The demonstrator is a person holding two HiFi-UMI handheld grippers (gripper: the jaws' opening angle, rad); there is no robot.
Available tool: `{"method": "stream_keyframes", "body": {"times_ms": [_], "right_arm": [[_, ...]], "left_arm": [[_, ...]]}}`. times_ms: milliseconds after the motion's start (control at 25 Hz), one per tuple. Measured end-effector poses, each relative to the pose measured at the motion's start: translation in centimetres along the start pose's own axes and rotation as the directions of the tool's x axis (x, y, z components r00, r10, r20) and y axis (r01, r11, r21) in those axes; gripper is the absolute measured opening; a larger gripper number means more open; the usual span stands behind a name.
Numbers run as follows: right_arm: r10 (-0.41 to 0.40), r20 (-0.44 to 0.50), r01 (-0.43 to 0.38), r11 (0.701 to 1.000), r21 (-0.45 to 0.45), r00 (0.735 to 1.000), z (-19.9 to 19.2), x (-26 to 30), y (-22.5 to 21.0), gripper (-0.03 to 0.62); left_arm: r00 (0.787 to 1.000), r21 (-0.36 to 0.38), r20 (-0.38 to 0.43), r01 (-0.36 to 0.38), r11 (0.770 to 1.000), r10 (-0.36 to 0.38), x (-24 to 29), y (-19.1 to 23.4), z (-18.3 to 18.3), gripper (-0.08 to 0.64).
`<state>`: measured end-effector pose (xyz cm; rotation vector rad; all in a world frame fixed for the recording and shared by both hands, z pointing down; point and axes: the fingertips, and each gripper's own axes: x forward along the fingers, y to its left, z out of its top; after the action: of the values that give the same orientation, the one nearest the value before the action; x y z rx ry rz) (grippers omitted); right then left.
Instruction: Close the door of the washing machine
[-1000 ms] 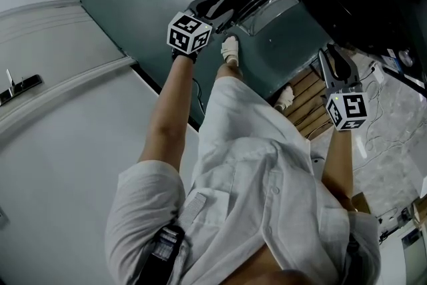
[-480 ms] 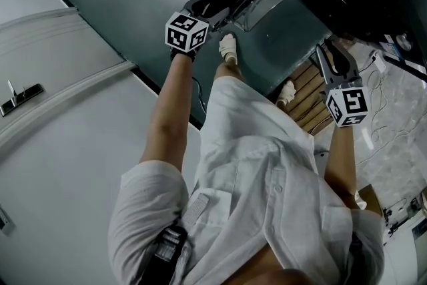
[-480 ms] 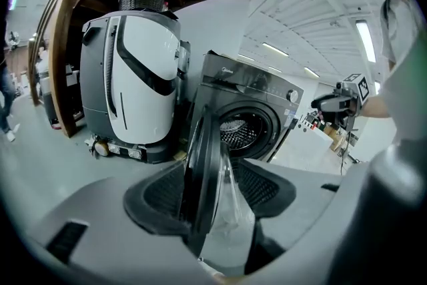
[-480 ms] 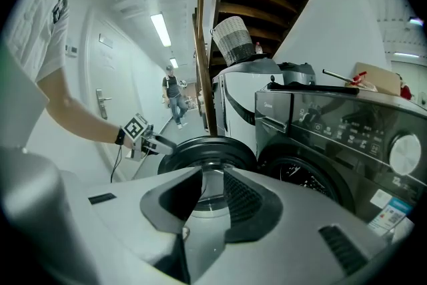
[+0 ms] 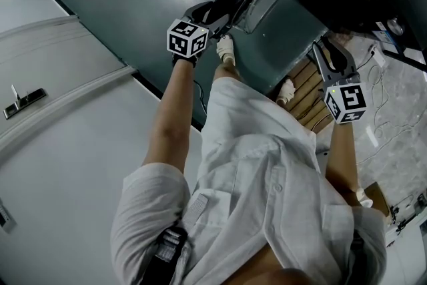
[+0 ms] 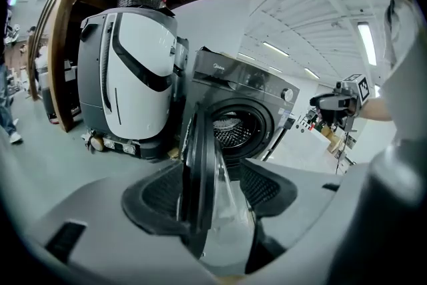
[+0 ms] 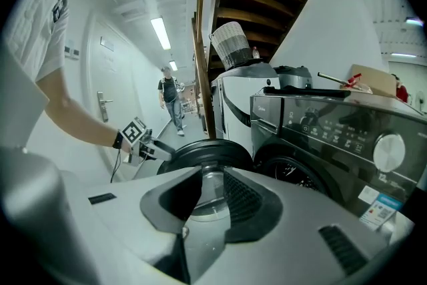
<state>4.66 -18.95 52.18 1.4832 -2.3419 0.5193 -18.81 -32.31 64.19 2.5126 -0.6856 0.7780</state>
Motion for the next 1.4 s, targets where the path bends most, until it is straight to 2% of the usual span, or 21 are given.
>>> {"method": "stream_keyframes", "body": {"times_ms": [280,720,1200,1400], "right_arm": [[-0.007,0.013,0.007,1.000,0.008,1.000,-0.7,-2.2,-1.0,0.115],[-0.044,0.032,0.043,0.999,0.026,0.999,-1.6,-6.1,-3.2,0.115],[-0.134,0.035,0.131,0.989,0.074,0.990,-3.7,-11.1,-6.8,0.115],[-0.176,0.031,0.172,0.980,0.099,0.984,-5.2,-13.2,-8.2,0.115]], "left_arm": [[0.999,0.012,-0.023,0.039,0.999,-0.039,1.1,-4.5,-0.8,0.261],[0.985,0.074,-0.070,0.161,0.984,-0.156,4.2,-12.6,-0.8,0.255],[0.944,0.177,-0.136,0.321,0.931,-0.299,10.1,-21.0,1.1,0.251],[0.930,0.212,-0.145,0.363,0.907,-0.338,12.9,-23.8,2.3,0.250]]}}
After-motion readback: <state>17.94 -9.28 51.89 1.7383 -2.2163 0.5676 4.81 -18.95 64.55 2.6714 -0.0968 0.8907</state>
